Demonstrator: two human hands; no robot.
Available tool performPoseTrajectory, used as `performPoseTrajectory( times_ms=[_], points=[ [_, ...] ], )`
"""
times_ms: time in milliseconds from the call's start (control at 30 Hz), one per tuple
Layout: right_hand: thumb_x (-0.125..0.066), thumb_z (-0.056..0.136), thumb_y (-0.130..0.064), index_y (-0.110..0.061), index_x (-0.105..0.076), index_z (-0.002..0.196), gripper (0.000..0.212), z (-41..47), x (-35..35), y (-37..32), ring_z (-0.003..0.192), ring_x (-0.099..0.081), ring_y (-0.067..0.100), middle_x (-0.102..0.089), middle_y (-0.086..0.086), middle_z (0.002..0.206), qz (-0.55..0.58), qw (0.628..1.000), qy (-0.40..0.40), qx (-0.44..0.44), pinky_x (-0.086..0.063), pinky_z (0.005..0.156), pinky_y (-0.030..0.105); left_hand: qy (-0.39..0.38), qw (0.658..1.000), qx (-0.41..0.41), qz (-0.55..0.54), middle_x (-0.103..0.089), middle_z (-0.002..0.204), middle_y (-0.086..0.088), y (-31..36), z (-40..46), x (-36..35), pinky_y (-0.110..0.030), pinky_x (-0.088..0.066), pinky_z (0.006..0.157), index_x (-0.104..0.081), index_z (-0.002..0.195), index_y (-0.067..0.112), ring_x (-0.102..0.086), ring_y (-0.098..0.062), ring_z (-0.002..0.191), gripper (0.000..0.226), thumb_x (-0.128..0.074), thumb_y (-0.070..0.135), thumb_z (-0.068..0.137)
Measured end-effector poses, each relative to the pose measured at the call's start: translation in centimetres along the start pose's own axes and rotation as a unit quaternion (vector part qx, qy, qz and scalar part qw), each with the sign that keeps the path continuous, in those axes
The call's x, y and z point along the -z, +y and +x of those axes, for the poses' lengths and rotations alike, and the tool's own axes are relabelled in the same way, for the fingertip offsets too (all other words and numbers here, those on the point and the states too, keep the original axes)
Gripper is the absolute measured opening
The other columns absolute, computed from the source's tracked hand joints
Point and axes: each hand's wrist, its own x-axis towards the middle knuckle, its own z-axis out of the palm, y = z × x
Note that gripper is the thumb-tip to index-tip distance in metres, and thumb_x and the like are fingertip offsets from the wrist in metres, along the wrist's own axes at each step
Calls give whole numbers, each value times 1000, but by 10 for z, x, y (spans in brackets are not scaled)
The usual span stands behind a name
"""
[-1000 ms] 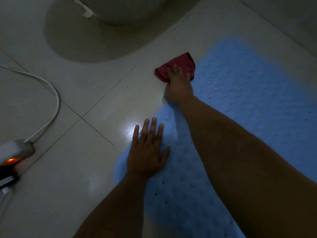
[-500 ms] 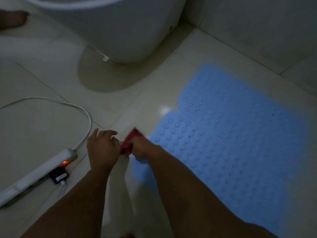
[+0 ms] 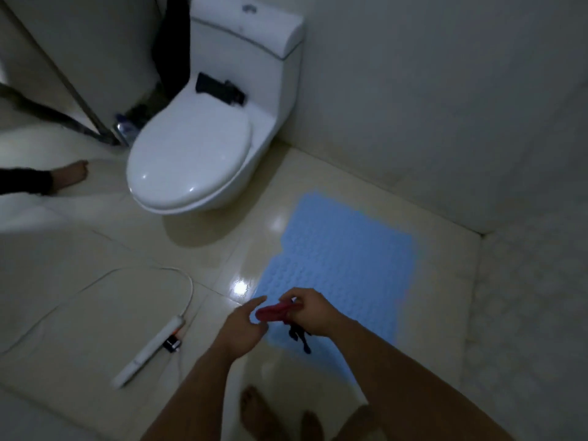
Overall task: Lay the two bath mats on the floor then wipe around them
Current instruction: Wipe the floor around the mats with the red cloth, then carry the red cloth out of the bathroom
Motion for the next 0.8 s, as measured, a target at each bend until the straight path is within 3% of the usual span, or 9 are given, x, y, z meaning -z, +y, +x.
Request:
performPoseTrajectory(
  times_ms=[67, 133, 167, 233, 367, 433, 533, 633, 800],
  points=[
    [-66, 85, -2, -14, -71, 105, 24, -53, 37, -21, 75, -74, 16, -75, 8, 80, 50, 998, 23, -6, -58, 77, 33, -53, 998, -34, 28, -68, 126, 10, 56, -33, 2, -26, -50, 92, -68, 130, 30, -68, -12, 110, 51, -77, 17, 81],
    [-69, 86, 3, -3, -69, 111, 26, -97, 71, -33, 74, -70, 18, -72, 11, 78, 82, 995, 58, -8, -56, 75, 29, -51, 995, -69, 45, -73, 93, 12, 108, -53, -2, -21, -47, 75, -74, 99, 29, -65, 2, 82, 18, -82, 23, 84],
    [-70, 86, 4, 0, -68, 113, 27, -117, 86, -35, 73, -69, 18, -71, 12, 78, 101, 992, 80, -12, -55, 73, 26, -44, 994, -82, 55, -70, 78, 9, 134, -64, -7, -21, -44, 66, -71, 86, 25, -61, 1, 67, 9, -81, 26, 86],
    [-76, 85, -1, -1, -67, 117, 32, -161, 115, -33, 72, -67, 15, -69, 6, 78, 132, 980, 145, -19, -55, 72, 23, -37, 992, -98, 69, -65, 68, 4, 186, -83, -23, -24, -41, 58, -67, 77, 19, -54, -1, 55, 18, -76, 28, 90],
    [-87, 78, -26, -16, -63, 102, 35, -217, 162, -7, 72, -64, 15, -67, 4, 85, 225, 930, 282, -76, -49, 58, 25, -60, 982, -155, 92, -66, 71, 4, 272, -108, -68, -19, -43, 59, -66, 80, 19, -57, -3, 61, 19, -75, 30, 92],
    [-87, 78, -31, -15, -61, 90, 33, -236, 183, 6, 70, -64, 17, -68, 7, 84, 291, 903, 292, -121, -44, 54, 22, -68, 977, -171, 109, -64, 69, 6, 303, -115, -90, -22, -41, 58, -62, 76, 23, -57, -6, 63, 22, -74, 30, 92],
    [-81, 84, -24, -12, -66, 90, 20, -270, 217, 20, 77, -68, 18, -70, 7, 88, 350, 885, 281, -122, -44, 66, 31, -78, 970, -180, 141, -70, 79, 6, 342, -126, -117, -29, -50, 66, -68, 85, 26, -65, -9, 73, 9, -74, 31, 91],
    [-73, 91, -14, -4, -73, 99, 13, -301, 248, 24, 79, -66, 17, -69, 10, 92, 378, 868, 313, -71, -46, 60, 22, -91, 963, -192, 165, -76, 88, 1, 371, -134, -137, -38, -58, 78, -74, 94, 23, -71, -15, 82, 14, -73, 35, 87],
    [-63, 93, -7, -7, -76, 94, 12, -334, 294, 26, 82, -63, 15, -72, 7, 91, 368, 860, 352, -19, -50, 70, 23, -165, 948, -197, 190, -75, 84, 3, 415, -149, -165, -23, -52, 70, -79, 94, 23, -64, -1, 66, 8, -78, 26, 87]
  ],
)
